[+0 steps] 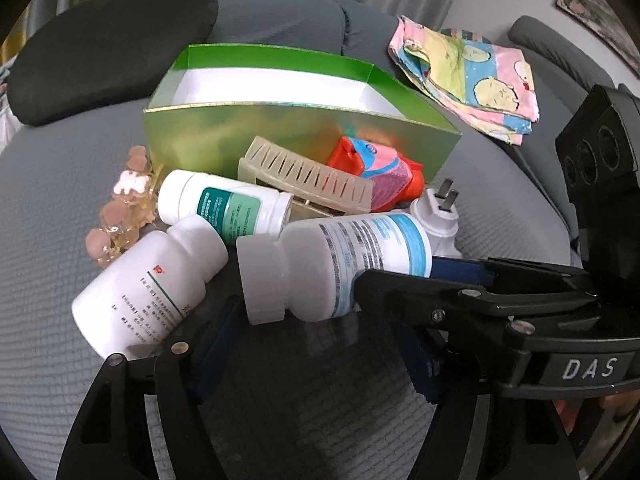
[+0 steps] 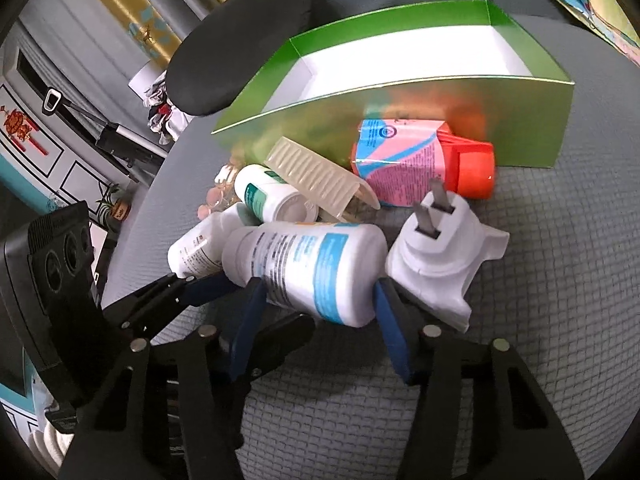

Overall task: Organize rigid objects
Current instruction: 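Grasp the large white bottle with blue label using the right gripper, then carry the blue-label bottle into the green box and release it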

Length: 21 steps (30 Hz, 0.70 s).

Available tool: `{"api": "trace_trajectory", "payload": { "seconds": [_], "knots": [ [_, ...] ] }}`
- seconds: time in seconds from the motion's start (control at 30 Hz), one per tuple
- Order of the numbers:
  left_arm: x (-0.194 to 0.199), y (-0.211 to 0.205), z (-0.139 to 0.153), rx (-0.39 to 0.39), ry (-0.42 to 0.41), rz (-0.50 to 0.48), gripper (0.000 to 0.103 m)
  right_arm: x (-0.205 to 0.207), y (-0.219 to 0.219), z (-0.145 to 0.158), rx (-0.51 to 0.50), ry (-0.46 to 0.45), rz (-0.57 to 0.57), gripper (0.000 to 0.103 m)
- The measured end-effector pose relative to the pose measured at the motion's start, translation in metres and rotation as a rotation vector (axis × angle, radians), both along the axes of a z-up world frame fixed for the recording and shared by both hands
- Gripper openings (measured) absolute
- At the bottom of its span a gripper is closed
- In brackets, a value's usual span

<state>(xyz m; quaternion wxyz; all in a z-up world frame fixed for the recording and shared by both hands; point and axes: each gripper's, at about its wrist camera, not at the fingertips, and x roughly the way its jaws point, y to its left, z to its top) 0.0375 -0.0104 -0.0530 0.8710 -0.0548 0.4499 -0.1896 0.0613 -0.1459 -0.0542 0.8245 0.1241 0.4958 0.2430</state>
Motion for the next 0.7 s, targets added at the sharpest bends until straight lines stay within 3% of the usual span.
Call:
{"api": "trace_trajectory", "payload": {
  "seconds": [0.1, 0.4, 0.7],
  "knots": [
    [-0.005, 0.000, 0.008, 0.013, -0.027, 0.002, 0.074, -0.006, -0.002, 0.010, -0.014, -0.040, -0.001, 0.044],
    [-0.010, -0.001, 0.031, 0.065, -0.094, 0.017, 0.074, -0.012, 0.010, 0.034, -0.041, -0.122, 0.022, 0.043],
    [0.027, -0.002, 0.073, 0.100, -0.196, 0.018, 0.074, 0.014, 0.007, 0.075, -0.027, -0.231, 0.008, 0.043]
  ]
}}
